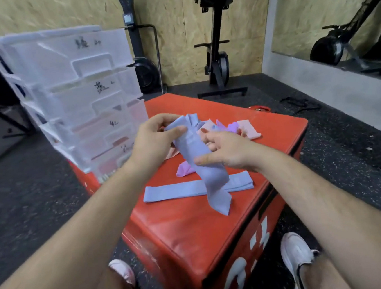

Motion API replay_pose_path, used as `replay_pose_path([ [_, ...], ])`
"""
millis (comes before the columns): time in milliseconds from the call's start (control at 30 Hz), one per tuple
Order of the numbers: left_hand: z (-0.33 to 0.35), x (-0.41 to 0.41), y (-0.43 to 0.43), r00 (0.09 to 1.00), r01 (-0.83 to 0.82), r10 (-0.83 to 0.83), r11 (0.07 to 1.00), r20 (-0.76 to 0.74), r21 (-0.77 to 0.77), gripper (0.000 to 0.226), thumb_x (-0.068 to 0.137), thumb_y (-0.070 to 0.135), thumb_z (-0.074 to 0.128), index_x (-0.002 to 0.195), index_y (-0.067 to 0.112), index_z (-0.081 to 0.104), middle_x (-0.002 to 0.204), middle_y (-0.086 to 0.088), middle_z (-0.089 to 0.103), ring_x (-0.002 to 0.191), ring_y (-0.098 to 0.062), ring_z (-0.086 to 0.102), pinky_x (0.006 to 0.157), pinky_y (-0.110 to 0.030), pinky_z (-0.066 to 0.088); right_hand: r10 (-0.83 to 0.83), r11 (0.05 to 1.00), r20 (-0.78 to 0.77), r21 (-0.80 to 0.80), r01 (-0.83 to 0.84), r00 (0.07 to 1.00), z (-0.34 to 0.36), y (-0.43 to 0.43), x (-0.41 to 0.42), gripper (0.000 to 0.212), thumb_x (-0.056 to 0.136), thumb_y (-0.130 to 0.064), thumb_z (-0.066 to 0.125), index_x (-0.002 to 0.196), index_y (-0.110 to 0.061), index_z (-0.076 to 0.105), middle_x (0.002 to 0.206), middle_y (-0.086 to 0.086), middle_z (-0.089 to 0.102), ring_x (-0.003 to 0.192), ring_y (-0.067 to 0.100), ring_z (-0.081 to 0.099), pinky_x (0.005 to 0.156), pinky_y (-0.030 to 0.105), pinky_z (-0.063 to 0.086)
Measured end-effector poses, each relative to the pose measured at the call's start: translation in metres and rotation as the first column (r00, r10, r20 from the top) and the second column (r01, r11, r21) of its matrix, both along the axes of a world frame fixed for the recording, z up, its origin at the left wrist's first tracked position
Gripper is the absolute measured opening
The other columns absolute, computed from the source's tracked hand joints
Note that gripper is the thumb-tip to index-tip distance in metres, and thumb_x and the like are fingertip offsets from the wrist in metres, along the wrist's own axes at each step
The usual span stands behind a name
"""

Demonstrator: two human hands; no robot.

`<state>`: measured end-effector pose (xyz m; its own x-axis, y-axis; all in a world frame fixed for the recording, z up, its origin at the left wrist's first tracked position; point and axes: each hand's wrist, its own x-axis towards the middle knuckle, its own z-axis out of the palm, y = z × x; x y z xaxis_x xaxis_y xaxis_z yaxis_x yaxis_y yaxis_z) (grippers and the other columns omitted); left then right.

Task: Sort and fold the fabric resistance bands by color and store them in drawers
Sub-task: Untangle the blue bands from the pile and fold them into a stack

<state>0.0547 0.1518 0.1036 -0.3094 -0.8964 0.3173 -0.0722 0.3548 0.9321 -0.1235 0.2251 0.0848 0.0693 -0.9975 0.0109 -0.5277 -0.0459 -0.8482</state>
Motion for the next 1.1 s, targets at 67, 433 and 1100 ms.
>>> replay_pose_path([
  [67,-0.007,0.015,-0.008,0.997,-0.050,0.054,0.997,-0.061,0.066,0.015,0.083,0.007,0.073,0.089,0.021,0.071,0.084,0.000,0.069,0.071,-0.010,0.061,0.061,-0.024,0.051,0.056,0.993,-0.020,0.101,-0.054,0.998,-0.004,0.000,-0.001,0.016,0.087,-0.022,0.077,0.084,-0.024,0.062,0.063,-0.022,0.064,0.063,-0.004,0.060,0.065,0.017,0.048],
  [433,-0.064,0.080,-0.059,0.976,-0.218,0.196,0.899,0.096,0.381,0.018,0.076,0.007,0.076,0.076,0.017,0.061,0.077,-0.009,0.063,0.070,-0.020,0.058,0.061,-0.028,0.048,-0.040,0.956,-0.261,0.270,0.113,0.964,-0.018,0.010,-0.065,0.035,0.076,-0.033,0.085,0.104,-0.015,0.073,0.103,0.004,0.075,0.084,0.016,0.070,0.074,0.028,0.055],
  [1100,-0.140,0.075,-0.059,0.616,-0.269,0.245,0.959,0.749,-0.092,0.033,0.079,0.022,0.075,0.108,0.013,0.062,0.111,-0.013,0.058,0.096,-0.028,0.056,0.076,-0.031,0.044,-0.186,0.925,-0.633,0.146,0.352,0.751,-0.089,-0.018,-0.086,0.034,0.081,-0.024,0.077,0.114,-0.019,0.067,0.114,-0.001,0.059,0.098,0.020,0.059,0.080,0.029,0.047],
])
